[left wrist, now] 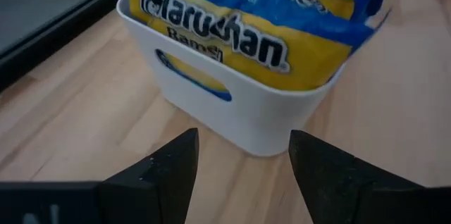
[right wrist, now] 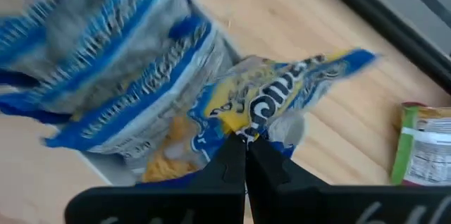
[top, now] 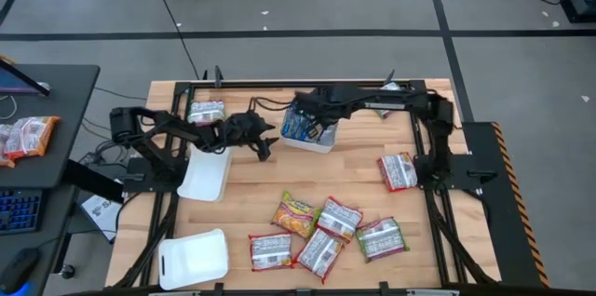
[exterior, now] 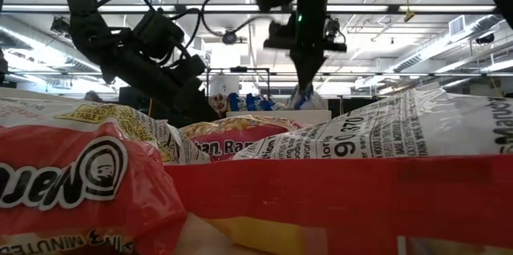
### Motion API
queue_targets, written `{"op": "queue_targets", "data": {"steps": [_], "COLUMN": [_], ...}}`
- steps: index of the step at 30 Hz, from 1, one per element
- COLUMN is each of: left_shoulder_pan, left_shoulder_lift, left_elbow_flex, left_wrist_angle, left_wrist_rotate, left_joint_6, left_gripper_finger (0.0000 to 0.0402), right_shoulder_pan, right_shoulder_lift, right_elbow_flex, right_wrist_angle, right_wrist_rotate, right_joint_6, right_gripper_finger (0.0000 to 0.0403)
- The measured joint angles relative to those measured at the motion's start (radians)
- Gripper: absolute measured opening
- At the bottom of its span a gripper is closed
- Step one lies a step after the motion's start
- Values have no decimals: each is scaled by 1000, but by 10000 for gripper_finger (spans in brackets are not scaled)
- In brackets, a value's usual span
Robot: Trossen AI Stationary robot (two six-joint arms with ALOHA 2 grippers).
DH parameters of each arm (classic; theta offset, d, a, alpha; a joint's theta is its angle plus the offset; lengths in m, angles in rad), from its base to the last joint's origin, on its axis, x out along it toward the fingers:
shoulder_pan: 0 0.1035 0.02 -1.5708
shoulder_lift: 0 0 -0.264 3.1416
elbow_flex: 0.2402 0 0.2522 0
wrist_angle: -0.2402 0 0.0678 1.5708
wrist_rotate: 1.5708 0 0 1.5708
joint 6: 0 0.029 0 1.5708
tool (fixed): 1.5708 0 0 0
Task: Sort Maruchan noodles
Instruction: Put the blue noodle pack into the top white bin
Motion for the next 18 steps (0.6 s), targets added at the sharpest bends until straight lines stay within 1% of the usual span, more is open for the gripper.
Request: {"op": "queue_targets", "data": {"steps": [3,5,11,16,18], "left_shoulder_pan": [-2,-9,-41,-46,-45], "left_shoulder_lift": [2,2,2,-39,-77], "left_elbow_flex": [10,19,52,76,76], "left_wrist_angle": [5,5,-1,-25,-61], "left_wrist_rotate": [65,91,67,64,63], "left_joint_6": [-15,-9,56,43,26], "left_gripper_finger": [227,227,227,227,227], "right_shoulder_pan": [11,28,77,120,140], "right_shoulder_lift": [70,97,103,87,87], "right_elbow_flex": [0,-1,-1,0,0], "right_wrist_angle": [8,21,51,-14,-62], "right_wrist_rotate": [-17,-1,56,60,89], "right_joint_6": [-37,-64,-128,-133,-132], "right_gripper_finger": [3,3,11,47,67]}}
